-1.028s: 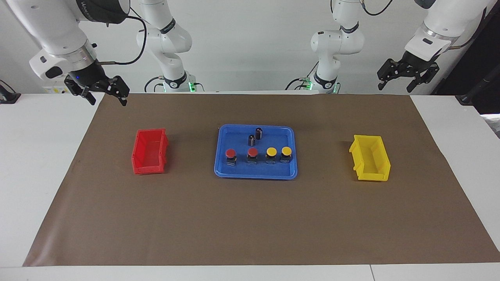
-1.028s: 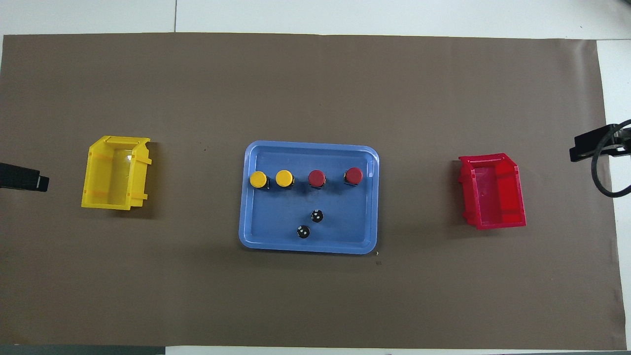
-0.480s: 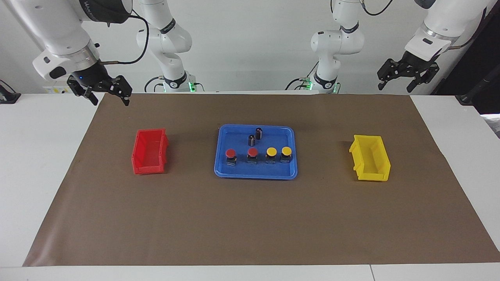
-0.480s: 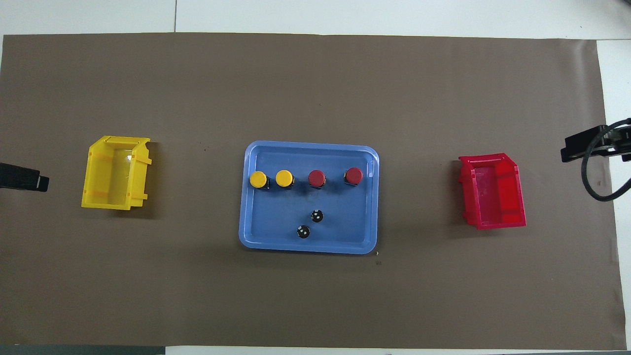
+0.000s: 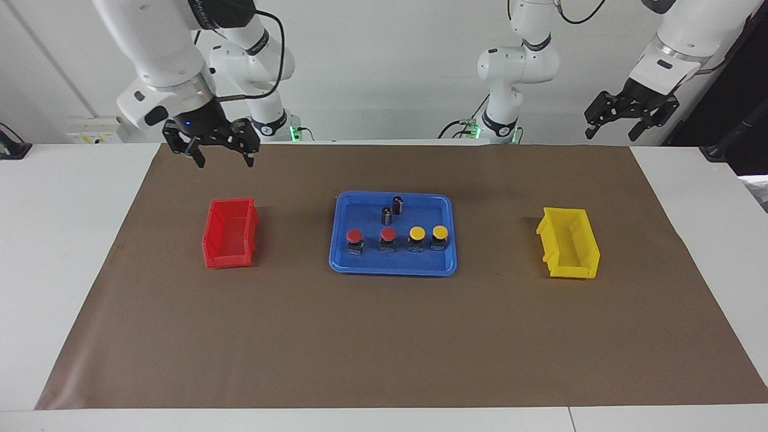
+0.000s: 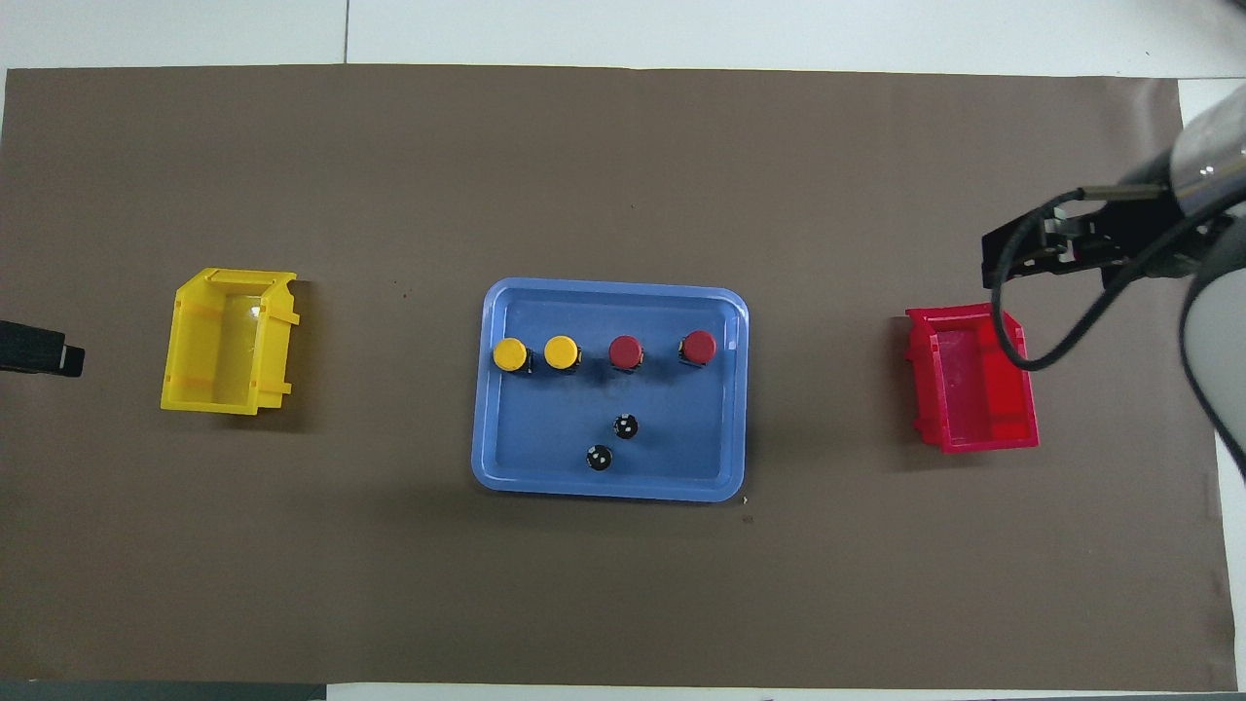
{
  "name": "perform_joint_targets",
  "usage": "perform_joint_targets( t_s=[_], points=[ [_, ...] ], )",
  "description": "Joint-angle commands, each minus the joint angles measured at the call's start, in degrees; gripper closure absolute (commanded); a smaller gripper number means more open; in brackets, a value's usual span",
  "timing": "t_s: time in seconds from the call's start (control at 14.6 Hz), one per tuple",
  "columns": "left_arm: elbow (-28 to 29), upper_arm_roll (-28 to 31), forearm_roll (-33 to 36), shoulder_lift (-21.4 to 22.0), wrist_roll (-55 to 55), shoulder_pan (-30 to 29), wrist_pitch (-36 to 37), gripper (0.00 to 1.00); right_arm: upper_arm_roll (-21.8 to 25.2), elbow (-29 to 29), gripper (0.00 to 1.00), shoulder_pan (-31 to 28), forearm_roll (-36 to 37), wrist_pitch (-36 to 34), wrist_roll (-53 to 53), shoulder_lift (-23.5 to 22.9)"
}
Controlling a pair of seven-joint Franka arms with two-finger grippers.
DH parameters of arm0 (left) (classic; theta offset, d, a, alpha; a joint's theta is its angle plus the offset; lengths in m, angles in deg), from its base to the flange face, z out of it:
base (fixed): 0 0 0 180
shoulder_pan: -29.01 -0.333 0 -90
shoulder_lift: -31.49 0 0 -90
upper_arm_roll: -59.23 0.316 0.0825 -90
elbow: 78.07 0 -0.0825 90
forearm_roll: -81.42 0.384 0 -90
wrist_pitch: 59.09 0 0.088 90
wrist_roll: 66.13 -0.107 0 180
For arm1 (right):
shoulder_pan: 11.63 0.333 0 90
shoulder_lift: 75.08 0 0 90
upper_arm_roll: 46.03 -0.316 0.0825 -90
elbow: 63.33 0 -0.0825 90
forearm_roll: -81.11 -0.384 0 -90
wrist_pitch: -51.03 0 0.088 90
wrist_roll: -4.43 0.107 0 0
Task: Sort red and yellow buttons by color
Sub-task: 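Reach the right gripper to the red button farthest from the yellow bin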
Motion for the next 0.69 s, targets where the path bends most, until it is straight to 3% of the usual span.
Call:
perform_joint_targets(
  t_s=[0.0, 0.07, 0.21, 0.41, 0.62],
  points=[
    [0.34, -0.56, 1.1, 0.76, 1.86, -0.5, 0.66, 0.0, -1.78, 3.69, 0.0, 8.81, 3.22, 6.78, 11.48, -7.73],
    [0.34, -0.48, 1.1, 0.76, 1.86, -0.5, 0.66, 0.0, -1.87, 1.34, 0.0, 11.28, 5.16, 11.78, 13.61, -9.14],
    [0.34, -0.48, 1.1, 0.76, 2.04, -0.67, 0.66, 0.0, -1.96, -9.45, 0.0, 12.01, 5.7, 22.42, 15.56, -7.94],
    [0.42, -0.48, 1.1, 0.85, 1.95, -0.76, 1.27, 0.0, -2.04, -21.24, 0.0, 12.62, 5.62, 32.63, 15.74, -6.09],
    [0.86, -0.48, 1.1, 1.11, 1.95, -0.76, 1.45, 0.0, -2.04, -24.17, 0.0, 12.54, 5.35, 35.2, 16.18, -6.26]
  ],
)
